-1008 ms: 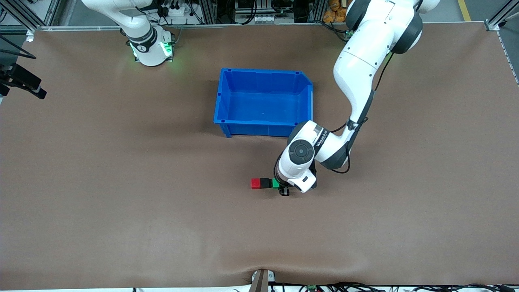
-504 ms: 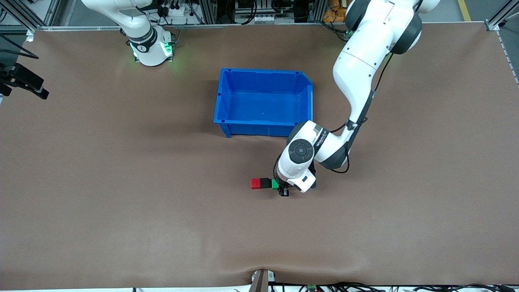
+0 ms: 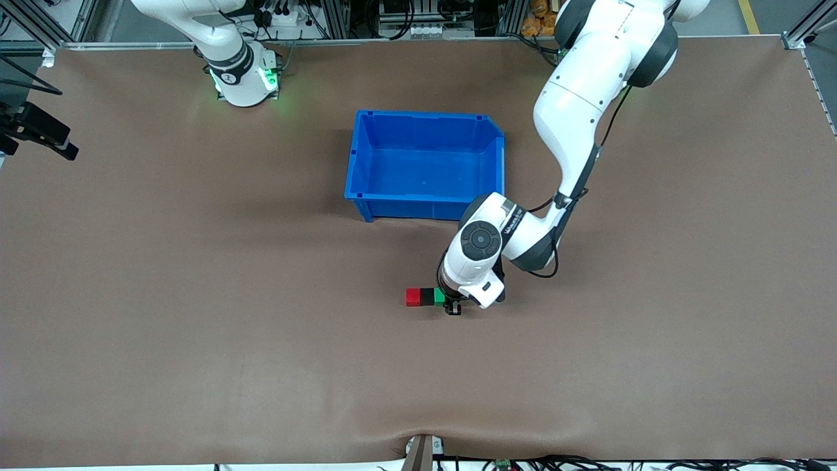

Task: Attach green and red cubes to black cube
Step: 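Lower the green cube against the black cube with the left gripper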

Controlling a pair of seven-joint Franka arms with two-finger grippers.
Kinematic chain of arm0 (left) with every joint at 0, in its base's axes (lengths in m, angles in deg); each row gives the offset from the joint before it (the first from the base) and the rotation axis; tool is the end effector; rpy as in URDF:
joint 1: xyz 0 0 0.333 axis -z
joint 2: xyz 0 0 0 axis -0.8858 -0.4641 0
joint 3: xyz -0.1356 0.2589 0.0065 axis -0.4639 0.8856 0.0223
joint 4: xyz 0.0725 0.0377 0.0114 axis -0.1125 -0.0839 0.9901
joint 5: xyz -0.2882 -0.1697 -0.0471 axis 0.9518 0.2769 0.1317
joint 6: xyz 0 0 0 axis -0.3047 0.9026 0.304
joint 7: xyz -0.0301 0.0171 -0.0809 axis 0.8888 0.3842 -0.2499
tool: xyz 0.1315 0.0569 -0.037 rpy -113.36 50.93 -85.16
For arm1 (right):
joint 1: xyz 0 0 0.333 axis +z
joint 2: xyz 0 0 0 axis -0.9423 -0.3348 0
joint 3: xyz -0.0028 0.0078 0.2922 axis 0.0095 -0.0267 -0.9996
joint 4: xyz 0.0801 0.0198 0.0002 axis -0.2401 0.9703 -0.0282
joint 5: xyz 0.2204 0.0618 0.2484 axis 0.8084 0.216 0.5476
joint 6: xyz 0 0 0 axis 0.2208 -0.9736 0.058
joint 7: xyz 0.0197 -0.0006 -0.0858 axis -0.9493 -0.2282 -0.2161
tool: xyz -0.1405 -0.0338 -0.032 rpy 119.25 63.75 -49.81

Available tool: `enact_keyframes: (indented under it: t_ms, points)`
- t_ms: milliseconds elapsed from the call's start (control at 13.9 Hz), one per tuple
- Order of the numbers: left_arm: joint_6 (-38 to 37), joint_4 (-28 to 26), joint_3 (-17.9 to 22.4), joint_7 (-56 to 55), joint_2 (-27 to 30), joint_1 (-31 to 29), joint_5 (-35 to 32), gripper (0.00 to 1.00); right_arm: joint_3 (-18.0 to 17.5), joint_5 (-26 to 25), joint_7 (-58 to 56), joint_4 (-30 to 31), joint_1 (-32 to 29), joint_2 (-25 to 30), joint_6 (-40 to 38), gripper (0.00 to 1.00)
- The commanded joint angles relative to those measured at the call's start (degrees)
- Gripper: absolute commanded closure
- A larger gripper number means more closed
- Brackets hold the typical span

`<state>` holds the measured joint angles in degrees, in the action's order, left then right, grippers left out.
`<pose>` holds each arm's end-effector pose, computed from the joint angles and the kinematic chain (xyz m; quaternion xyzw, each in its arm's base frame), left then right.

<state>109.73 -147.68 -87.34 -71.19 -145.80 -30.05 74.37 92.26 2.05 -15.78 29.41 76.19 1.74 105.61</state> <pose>0.5727 -0.4193 0.1631 0.6997 0.7109 -0.0243 0.0667 0.4728 -0.0200 0.6062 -0.9984 0.0546 -0.0159 0.0043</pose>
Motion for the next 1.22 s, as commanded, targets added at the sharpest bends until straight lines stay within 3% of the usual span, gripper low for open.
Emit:
enact_keyframes:
  t_ms: [0, 936, 1008, 1080, 1152]
  points:
    - [0.27, 1.86, 0.47, -1.08, -2.07, 0.84, 0.76, 1.00, 0.08, -0.80, 0.48, -1.72, 0.31, -0.82, -1.00, 0.00]
    - [-6.93, 0.63, -0.41, -0.82, -0.75, 2.16, 0.58, 1.00, 0.17, -0.62, 0.30, -1.72, 0.13, -0.82, -1.00, 0.00]
    - [-7.03, 0.63, -0.41, -0.73, -0.66, 1.98, 0.67, 0.93, 0.17, -0.62, 0.39, -1.72, 0.05, -0.82, -1.00, 0.00]
    - [-7.29, 0.72, -0.50, -0.73, -0.66, 1.63, 0.67, 0.49, 0.17, -0.62, 0.39, -1.72, -0.13, -0.91, -1.00, 0.00]
    - [-7.38, 0.72, -0.41, -0.73, -0.75, 1.72, 0.41, 0.12, 0.17, -0.62, 0.39, -1.72, -0.22, -0.91, -1.00, 0.00]
